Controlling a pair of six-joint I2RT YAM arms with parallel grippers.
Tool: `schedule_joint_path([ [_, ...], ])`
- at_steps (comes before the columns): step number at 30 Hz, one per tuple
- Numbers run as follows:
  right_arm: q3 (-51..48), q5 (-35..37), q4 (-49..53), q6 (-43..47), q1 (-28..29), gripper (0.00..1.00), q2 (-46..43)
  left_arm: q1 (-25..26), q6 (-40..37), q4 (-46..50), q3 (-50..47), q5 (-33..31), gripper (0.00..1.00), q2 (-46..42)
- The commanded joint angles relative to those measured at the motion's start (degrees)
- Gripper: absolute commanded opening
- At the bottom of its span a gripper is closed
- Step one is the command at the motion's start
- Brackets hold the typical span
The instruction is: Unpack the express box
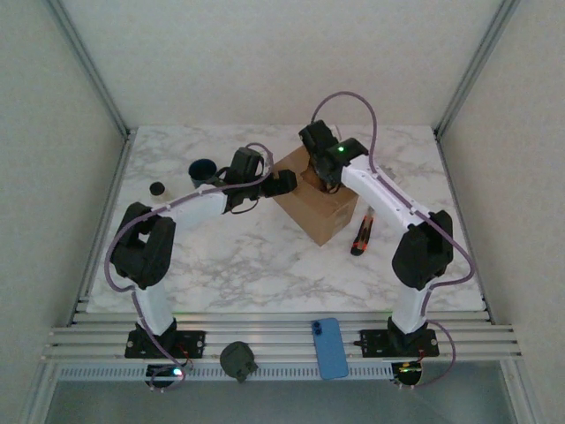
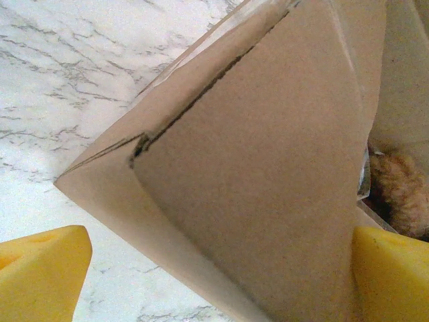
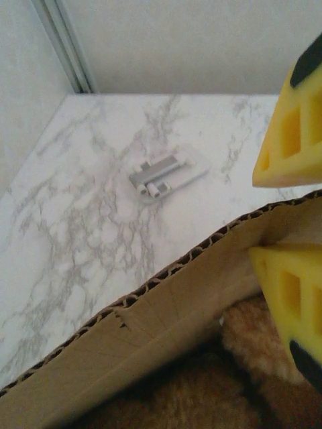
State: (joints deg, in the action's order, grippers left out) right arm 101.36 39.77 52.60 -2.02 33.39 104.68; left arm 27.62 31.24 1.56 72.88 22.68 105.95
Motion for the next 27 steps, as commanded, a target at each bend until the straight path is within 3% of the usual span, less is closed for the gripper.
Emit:
schedule_joint_path([
  [1, 0.30, -10.38, 1.56, -0.65, -4.21, 0.24, -2.86, -1.23, -3.82, 18.11, -3.22, -7.04, 0.96, 3.74],
  [4, 0.12, -20.85, 2.59, -2.41, -6.33, 0.24, -3.41, -1.22, -4.08, 18.44, -1.65, -6.50, 0.96, 3.66],
  [5, -0.09, -23.05, 2.69, -2.70, -6.75, 0.20, -3.58, -1.17, -4.20, 18.63, -0.55, -6.15, 0.96, 3.56],
  [7, -0.44, -24.81, 2.88, -3.56, -7.30, 0.00, -3.89, -1.25, -4.55, 19.55, 2.59, -5.32, 0.96, 3.64],
  [12, -1.46, -25.24, 2.68, -8.24, -7.98, 0.00, -5.82, -1.01, -5.50, 24.15, 15.60, -3.91, 0.96, 3.74],
  [16, -6.33, -29.48, -1.59, -17.72, -7.45, 0.00, -9.94, -0.81, -4.99, 27.42, 24.15, -3.68, 0.97, 3.04],
  [21, -15.21, -30.17, -11.36, -26.72, -4.55, 0.00, -15.29, 0.12, -3.42, 30.33, 26.08, -5.51, 0.97, 0.96],
  [27, -16.81, -28.05, -14.52, -28.52, -1.29, 0.00, -16.68, 4.31, -3.37, 34.36, 29.95, -7.71, 0.98, -0.69],
])
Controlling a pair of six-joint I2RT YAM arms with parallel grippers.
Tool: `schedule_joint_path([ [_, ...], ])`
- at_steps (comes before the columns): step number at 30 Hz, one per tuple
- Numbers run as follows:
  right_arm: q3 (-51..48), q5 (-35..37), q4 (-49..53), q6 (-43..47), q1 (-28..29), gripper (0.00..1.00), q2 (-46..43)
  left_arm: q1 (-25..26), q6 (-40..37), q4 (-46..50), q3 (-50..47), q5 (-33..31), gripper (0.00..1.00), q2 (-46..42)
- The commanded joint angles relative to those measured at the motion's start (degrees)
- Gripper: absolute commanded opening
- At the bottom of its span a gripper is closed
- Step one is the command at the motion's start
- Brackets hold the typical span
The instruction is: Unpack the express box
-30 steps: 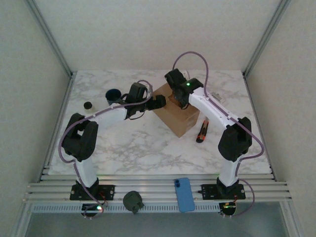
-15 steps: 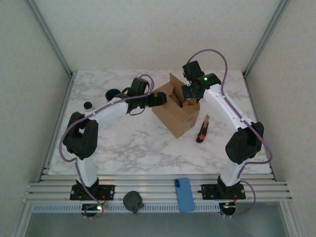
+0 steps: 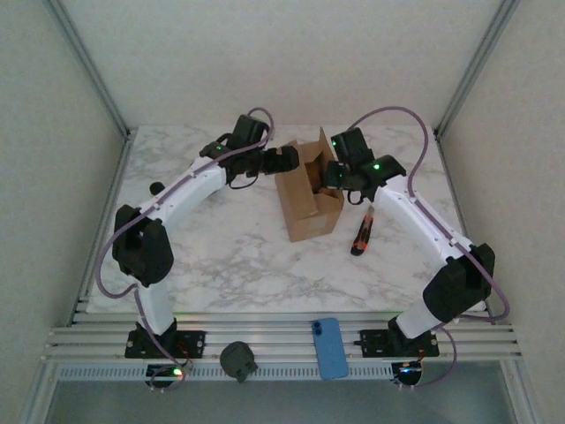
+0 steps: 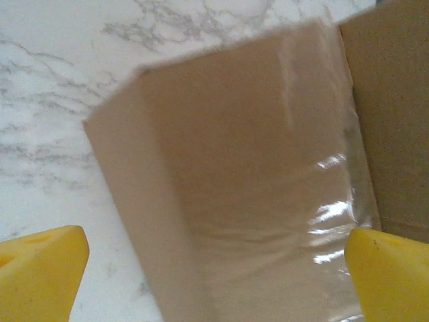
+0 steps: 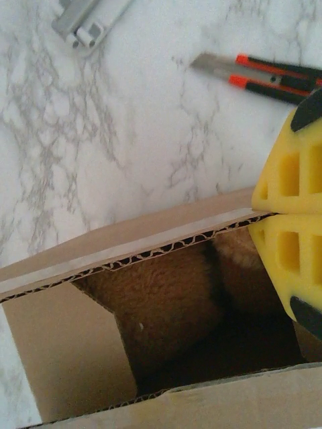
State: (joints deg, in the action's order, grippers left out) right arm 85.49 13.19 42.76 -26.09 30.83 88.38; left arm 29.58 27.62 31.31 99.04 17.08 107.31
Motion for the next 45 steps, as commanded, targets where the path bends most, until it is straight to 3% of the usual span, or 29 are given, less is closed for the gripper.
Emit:
schedule_joint_path([
  [1, -1.09, -1.15, -4.78, -4.78, 1.40, 0.00, -0.59, 3.21, 0.08, 6.10, 5.47, -2.95, 0.99, -1.65],
  [8, -3.38, 0.93, -6.45, -5.73, 2.10, 0.00, -2.84, 7.59, 1.01, 14.82, 13.35, -11.67, 0.99, 3.12],
  [14, -4.60, 0.79, -7.47, -5.55, 2.27, 0.00, -3.54, 9.77, 1.84, 26.90, 21.01, -25.98, 0.99, 9.37],
  [24, -4.89, 0.92, -7.71, -4.76, 2.28, 0.00, -3.79, 10.39, 2.92, 25.86, 20.22, -27.90, 0.96, 11.07],
  [29, -5.06, 3.22, -6.73, -3.76, 2.22, 0.00, -4.07, 10.33, 3.16, 25.01, 19.62, -29.16, 0.77, 8.09],
  [33, -5.61, 3.35, -7.02, -3.03, 1.88, 0.00, -4.00, 10.15, 3.24, 23.89, 17.18, -29.82, 0.51, 5.29],
  [41, -10.98, -0.09, -13.17, -0.42, -0.56, 0.00, -5.90, 9.01, 3.92, 16.89, 4.01, -29.71, 0.25, -4.39],
  [45, -15.73, -3.75, -20.64, 1.58, -2.77, 0.00, -7.61, 8.30, 3.32, 6.58, -7.33, -27.32, 0.17, -13.09],
])
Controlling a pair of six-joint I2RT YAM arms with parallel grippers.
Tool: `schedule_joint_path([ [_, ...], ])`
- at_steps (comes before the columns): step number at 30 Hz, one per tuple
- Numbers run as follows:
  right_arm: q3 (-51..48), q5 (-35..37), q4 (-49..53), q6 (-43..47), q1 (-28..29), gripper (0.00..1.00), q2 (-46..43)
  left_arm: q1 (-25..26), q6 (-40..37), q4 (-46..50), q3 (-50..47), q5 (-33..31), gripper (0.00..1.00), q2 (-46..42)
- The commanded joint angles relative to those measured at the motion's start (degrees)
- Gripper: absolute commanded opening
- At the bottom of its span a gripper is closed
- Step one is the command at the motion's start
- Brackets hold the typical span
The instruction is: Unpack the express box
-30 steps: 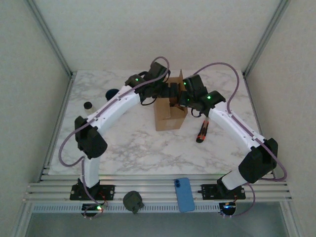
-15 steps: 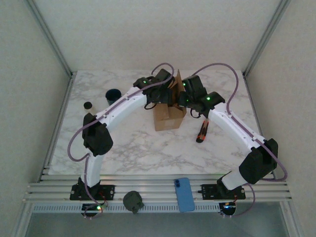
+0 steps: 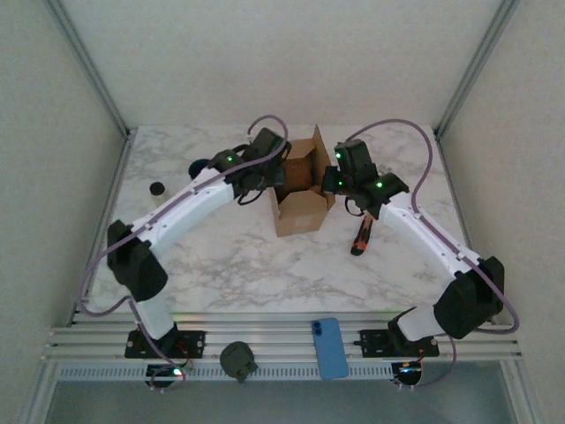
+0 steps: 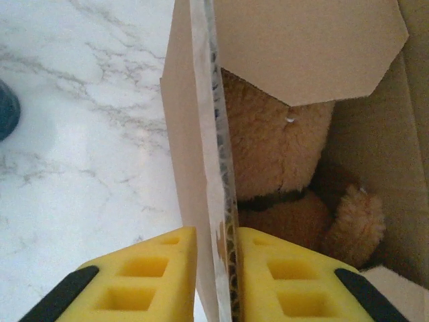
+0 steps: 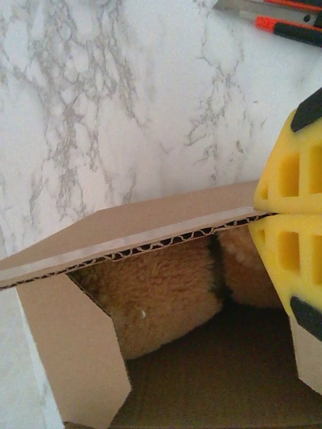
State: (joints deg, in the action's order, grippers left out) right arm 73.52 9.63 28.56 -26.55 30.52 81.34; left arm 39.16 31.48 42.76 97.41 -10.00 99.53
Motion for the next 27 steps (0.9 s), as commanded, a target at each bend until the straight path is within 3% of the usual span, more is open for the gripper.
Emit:
schedule_joint_path([
  [1, -4.87, -0.95, -8.37, 2.44, -2.92, 0.00, -0.97, -1.44, -0.51, -7.43, -8.35, 0.10, 0.15, -7.50],
  [9, -14.60, -6.76, -30.61, 6.23, -4.08, 0.00, -3.38, -1.80, 0.06, -26.29, -29.55, 3.35, 0.18, -21.37],
  [12, -15.59, -8.07, -33.42, 7.81, -4.20, 0.00, -2.81, -1.72, 0.68, -29.09, -33.31, 4.20, 0.33, -24.45],
  [14, -15.60, -9.67, -33.87, 9.35, -4.24, 0.00, -2.50, -1.67, 0.73, -29.19, -34.31, 3.79, 0.52, -25.94],
  [16, -15.55, -12.24, -34.14, 10.91, -4.29, 0.00, -2.29, -1.65, 0.07, -28.38, -34.32, 2.72, 0.72, -27.12],
  [19, -14.62, -15.17, -32.92, 13.59, -4.37, 0.00, -2.42, -1.72, -1.73, -26.14, -32.44, 0.20, 0.85, -28.19],
  [27, -6.70, -22.51, -23.87, 22.31, -4.57, 0.00, -2.16, -1.67, -15.68, -15.47, -14.56, -6.87, 0.88, -24.55],
])
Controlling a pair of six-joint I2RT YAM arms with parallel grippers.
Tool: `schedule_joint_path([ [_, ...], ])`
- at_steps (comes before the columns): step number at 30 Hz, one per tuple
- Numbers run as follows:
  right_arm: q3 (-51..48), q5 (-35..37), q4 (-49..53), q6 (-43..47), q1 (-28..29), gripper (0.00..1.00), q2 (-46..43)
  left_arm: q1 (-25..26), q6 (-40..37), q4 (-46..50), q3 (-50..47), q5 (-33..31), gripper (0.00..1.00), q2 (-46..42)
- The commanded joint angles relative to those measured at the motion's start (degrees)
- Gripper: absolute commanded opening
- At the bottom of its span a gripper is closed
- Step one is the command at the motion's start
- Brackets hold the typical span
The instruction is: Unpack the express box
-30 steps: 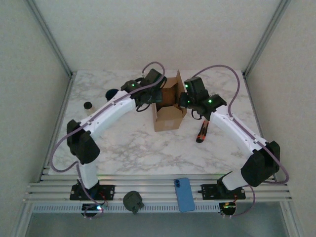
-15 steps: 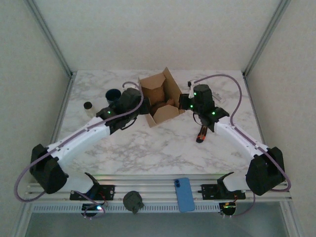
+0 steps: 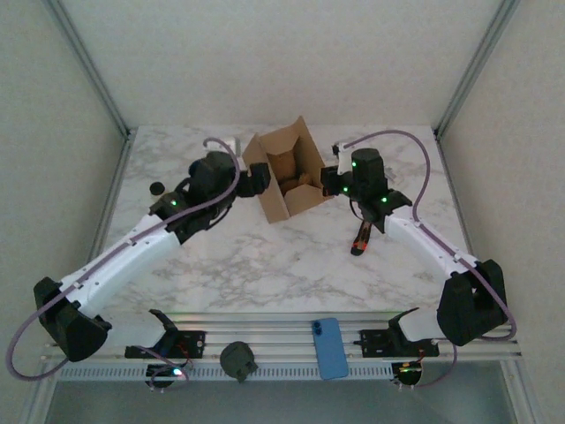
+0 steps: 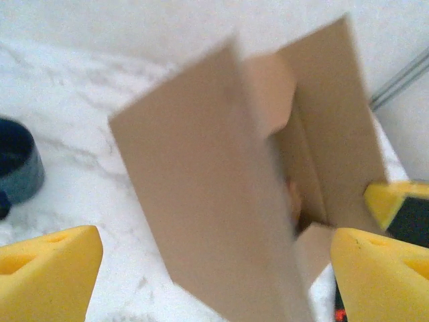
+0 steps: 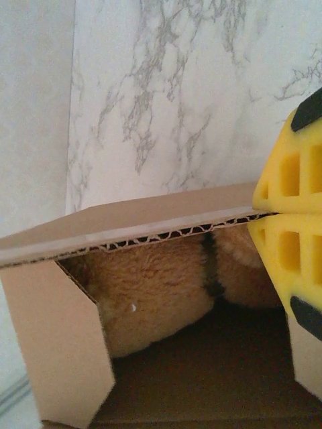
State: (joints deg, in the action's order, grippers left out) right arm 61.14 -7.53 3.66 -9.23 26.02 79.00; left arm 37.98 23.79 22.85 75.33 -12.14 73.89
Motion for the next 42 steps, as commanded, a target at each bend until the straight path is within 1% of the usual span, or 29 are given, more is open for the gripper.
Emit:
schedule_joint_path([
  [1, 7.33, -6.21, 3.13, 6.24, -0.02, 0.00, 0.28, -0.52, -10.17, 5.42, 9.98, -4.96, 0.89, 1.97],
  [3, 11.11, -8.16, 7.51, 8.81, -0.09, 0.00, 0.73, -0.48, -14.26, 7.41, 15.31, -4.79, 0.93, 4.16],
  [5, 14.84, -9.51, 11.70, 10.54, -0.14, 0.00, 1.52, -0.45, -17.90, 8.77, 18.84, -3.24, 0.95, 5.98],
  [9, 22.10, -11.11, 19.89, 12.08, -0.26, 0.00, 4.91, -0.23, -23.31, 11.68, 21.97, 0.46, 0.96, 9.65],
  [13, 24.06, -11.60, 21.92, 12.76, -0.14, 0.00, 6.20, 0.55, -26.47, 15.10, 23.70, 1.64, 0.96, 11.80],
  [16, 27.28, -10.77, 25.82, 14.43, -0.11, 0.00, 7.66, 1.35, -28.00, 17.30, 25.64, -0.36, 0.97, 12.74],
  [20, 31.45, -9.48, 30.94, 16.63, 0.22, 0.00, 9.08, 2.36, -29.99, 19.85, 27.08, -5.47, 1.00, 14.37],
  [22, 34.01, -8.77, 34.03, 17.92, 0.63, 0.00, 10.19, 2.64, -30.99, 21.26, 27.24, -5.79, 1.00, 15.41],
  [27, 41.68, -4.73, 43.55, 22.26, 2.98, 0.00, 13.97, 2.89, -31.90, 25.82, 29.17, -4.26, 1.00, 18.98],
  [29, 43.31, -2.38, 44.58, 23.05, 3.77, 0.00, 14.75, 2.89, -31.62, 26.76, 29.87, -2.44, 1.00, 19.72],
  [34, 44.75, 0.64, 44.80, 23.30, 5.18, 0.00, 15.30, 2.89, -29.89, 30.14, 31.16, -1.08, 1.00, 21.91],
  [36, 44.85, 0.98, 44.83, 23.56, 5.67, 0.00, 15.21, 2.89, -29.46, 30.54, 30.68, -2.38, 1.00, 22.64],
  [40, 44.98, 0.85, 45.47, 24.18, 6.25, 0.00, 15.05, 2.89, -28.80, 30.82, 29.49, -8.49, 1.00, 23.71],
  [42, 44.73, 0.72, 45.61, 24.39, 6.36, 0.00, 14.87, 2.89, -28.71, 31.02, 29.05, -10.36, 1.00, 24.02],
])
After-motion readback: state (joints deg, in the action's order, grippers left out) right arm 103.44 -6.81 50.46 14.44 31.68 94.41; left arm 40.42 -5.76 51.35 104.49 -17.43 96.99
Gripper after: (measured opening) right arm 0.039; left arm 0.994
